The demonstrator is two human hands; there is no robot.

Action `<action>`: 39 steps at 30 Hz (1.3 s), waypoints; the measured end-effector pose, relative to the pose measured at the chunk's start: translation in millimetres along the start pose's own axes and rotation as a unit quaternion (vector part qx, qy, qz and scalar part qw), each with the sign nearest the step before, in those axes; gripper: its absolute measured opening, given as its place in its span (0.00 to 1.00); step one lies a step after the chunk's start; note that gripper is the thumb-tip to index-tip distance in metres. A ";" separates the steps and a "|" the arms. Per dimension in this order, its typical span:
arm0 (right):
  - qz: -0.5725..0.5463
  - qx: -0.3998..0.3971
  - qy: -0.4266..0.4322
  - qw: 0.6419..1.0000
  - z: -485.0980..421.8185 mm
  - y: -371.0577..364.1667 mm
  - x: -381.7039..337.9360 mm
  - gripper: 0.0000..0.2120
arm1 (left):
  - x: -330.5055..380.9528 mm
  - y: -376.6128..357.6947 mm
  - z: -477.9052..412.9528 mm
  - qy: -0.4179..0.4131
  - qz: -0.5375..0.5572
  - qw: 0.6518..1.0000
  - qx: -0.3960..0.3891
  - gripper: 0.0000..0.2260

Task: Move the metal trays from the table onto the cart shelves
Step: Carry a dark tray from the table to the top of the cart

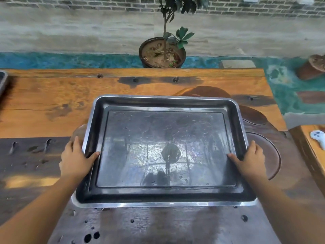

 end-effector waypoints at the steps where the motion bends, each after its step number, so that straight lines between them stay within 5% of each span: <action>1: -0.002 0.007 -0.001 1.000 -1.2 -1.4 1.7 0.47 | -0.7 -0.4 -1.7 0.000 -0.002 1.000 0.003 0.38; 8: -0.015 -0.007 -0.039 0.999 -11.5 -6.0 11.4 0.26 | -4.4 -2.6 -4.3 0.013 0.024 1.000 -0.013 0.29; 13: 0.007 -0.028 -0.006 1.000 -10.6 8.2 10.2 0.24 | 2.8 13.5 16.3 -0.042 0.073 0.996 -0.013 0.22; 19: -0.089 -0.058 0.047 0.993 -1.9 44.9 -16.0 0.20 | -4.6 65.3 56.6 0.019 0.197 0.980 -0.025 0.18; 29: -0.148 -0.103 0.228 0.957 25.8 144.2 -133.4 0.14 | -55.7 207.8 177.2 0.119 0.336 0.931 0.073 0.20; 39: -0.164 -0.128 0.405 0.890 162.8 178.3 -300.2 0.13 | -190.7 315.2 353.0 0.217 0.431 0.851 0.207 0.23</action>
Point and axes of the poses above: each hand's wrist, its own z-axis away from the middle knuckle, its own y-axis out of the back of the hand, x = y × z, the point moved 5 cm from there along -z, towards the middle knuckle, and after that the axes turned 13 degrees about z, right-handed, at the moved point
